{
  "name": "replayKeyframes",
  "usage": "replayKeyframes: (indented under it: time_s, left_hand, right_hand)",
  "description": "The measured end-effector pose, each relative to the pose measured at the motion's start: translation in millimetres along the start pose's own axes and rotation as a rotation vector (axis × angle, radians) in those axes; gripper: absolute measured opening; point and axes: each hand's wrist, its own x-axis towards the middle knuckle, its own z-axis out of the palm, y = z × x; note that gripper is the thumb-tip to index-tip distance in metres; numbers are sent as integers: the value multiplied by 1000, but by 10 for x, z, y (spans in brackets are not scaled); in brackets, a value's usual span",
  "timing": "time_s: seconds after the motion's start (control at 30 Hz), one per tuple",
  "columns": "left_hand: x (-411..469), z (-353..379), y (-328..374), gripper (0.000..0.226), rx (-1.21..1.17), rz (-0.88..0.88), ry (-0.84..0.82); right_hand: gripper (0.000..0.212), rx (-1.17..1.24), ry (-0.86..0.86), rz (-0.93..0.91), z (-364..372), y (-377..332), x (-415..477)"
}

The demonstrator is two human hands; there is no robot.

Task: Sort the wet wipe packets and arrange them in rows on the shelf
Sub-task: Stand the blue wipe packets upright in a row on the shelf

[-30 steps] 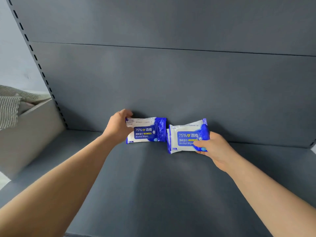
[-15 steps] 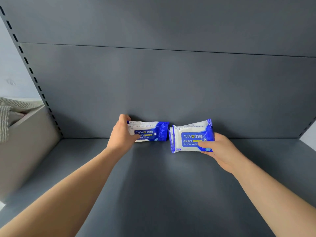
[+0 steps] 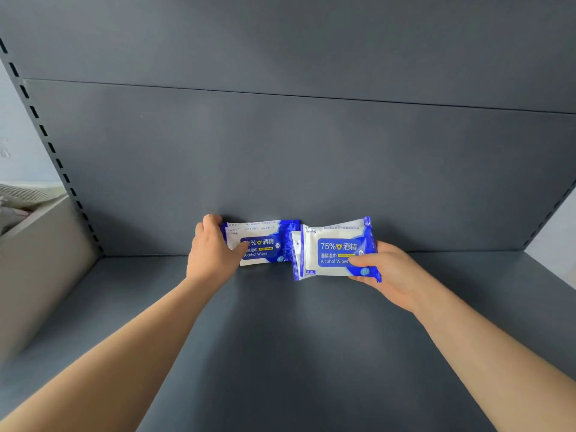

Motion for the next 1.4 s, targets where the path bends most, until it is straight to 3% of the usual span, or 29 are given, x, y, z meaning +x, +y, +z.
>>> replayKeyframes:
  time_s: [0.07, 0.13, 0.27, 0.3, 0.4, 0.53, 0.63, 0.7, 0.77, 0.8, 0.87, 0.97, 1.03, 1.17, 1.2, 1.3, 1.4]
  left_hand:
    - [-78, -76, 14, 46, -22, 65, 82]
    - [-181, -159, 65, 30, -160, 113, 76]
    - [-360, -210, 216, 16, -472, -31, -507]
    - [-369, -193, 223, 15, -505, -44, -567]
    - [-315, -188, 185, 12, -569, -105, -511]
    - [-281, -297, 50, 19, -653, -198, -543]
    - [-292, -383, 27, 22, -747, -253, -520]
    - [-300, -426, 58, 12, -670, -131, -362]
    - [-290, -463, 44, 7, -516, 114, -197]
    - [-297, -491, 46, 14, -437, 225, -178]
    - [-323, -513, 4, 23, -323, 326, -312]
    - [-380, -476, -119, 27, -138, 307, -658]
    - [-394, -461, -179, 26, -62, 219, -747]
    - [-348, -381, -184, 24, -4, 15, -533]
    - [-347, -347, -156, 36, 66, -31, -499]
    - [-369, -201, -49, 61, 295, -49, -517]
    - [-419, -113, 44, 44, 297, -42, -580]
  right_hand:
    - [34, 2, -24, -3, 48, 17, 6]
    - [35, 18, -61, -7, 99, 33, 13]
    - [38, 30, -167, 1, 226, 45, 46]
    - [37, 13, -187, 4, 256, 49, 57]
    - [33, -16, -162, 16, 300, 54, 75]
    - [28, -63, 38, 9, 203, 24, 96]
    - [27, -70, 92, 24, 145, 17, 103]
    - [23, -68, 102, 41, 162, 9, 96]
    - [19, -54, 101, 47, 192, -8, 90]
    - [18, -39, 101, 47, 200, -18, 86]
    - [16, -10, 114, 42, 197, -36, 80]
    - [15, -17, 145, 43, 167, -62, 58]
    - [20, -30, 168, 46, 138, -74, 47]
    - [23, -72, 201, 35, 107, -105, 28]
    - [22, -79, 200, 35, 113, -109, 23]
    - [23, -93, 193, 38, 147, -108, 21]
    - [24, -80, 183, 32, 188, -103, 16]
